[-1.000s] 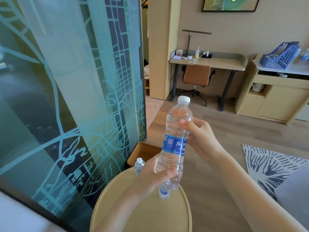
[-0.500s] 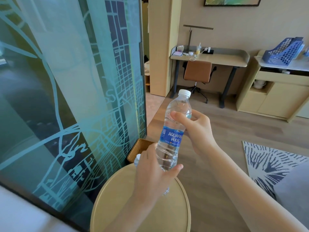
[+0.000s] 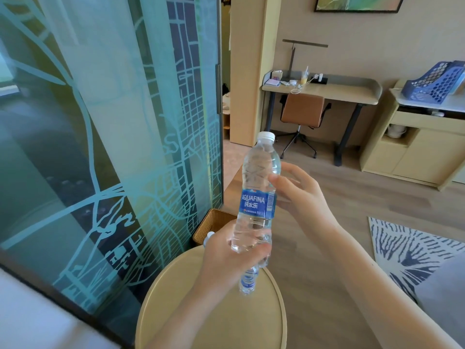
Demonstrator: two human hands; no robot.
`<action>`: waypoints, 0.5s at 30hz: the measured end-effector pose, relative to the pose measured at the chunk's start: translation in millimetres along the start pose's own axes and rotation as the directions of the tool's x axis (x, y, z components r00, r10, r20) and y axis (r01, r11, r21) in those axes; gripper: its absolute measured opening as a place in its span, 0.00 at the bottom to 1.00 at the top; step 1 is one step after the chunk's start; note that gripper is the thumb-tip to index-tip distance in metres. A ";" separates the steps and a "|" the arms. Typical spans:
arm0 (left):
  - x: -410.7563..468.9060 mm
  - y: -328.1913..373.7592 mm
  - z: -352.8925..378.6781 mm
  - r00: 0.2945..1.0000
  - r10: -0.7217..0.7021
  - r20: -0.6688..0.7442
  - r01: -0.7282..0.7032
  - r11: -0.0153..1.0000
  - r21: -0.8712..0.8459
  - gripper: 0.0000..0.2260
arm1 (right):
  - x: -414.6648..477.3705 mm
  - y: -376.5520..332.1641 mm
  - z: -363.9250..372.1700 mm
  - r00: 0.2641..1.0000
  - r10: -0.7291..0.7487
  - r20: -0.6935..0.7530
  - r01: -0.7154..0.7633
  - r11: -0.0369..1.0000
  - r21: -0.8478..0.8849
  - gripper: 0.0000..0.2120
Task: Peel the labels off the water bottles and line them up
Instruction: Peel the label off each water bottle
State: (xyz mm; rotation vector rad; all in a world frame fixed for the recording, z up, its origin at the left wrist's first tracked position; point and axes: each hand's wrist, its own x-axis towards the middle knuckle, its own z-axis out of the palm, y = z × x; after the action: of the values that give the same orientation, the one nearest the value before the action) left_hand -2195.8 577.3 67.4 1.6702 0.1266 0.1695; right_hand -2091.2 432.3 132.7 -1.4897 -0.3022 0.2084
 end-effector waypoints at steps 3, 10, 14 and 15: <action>5.1 1.4 -6.3 0.994 -0.075 0.084 0.085 0.989 -0.124 0.13 | 1.3 2.0 -3.5 0.999 -0.017 0.027 0.015 0.998 0.059 0.14; 3.2 -8.0 -10.6 0.970 -0.071 0.233 0.156 0.916 -0.370 0.23 | -4.7 9.9 -0.2 0.997 -0.040 0.059 0.034 0.995 0.090 0.19; -0.5 -10.6 -11.2 0.966 -0.064 0.251 0.160 0.909 -0.385 0.27 | -11.7 16.8 2.7 0.996 -0.033 0.088 0.025 0.996 0.086 0.22; -0.5 -10.5 -11.2 0.966 -0.061 0.253 0.160 0.907 -0.391 0.29 | -13.1 18.6 3.7 0.993 -0.020 0.117 0.009 0.995 0.094 0.23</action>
State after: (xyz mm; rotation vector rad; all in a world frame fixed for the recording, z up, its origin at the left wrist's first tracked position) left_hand -2198.2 589.2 58.1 1.2475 0.0046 -0.0872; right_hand -2103.9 433.1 113.5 -1.3844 -0.3928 0.2955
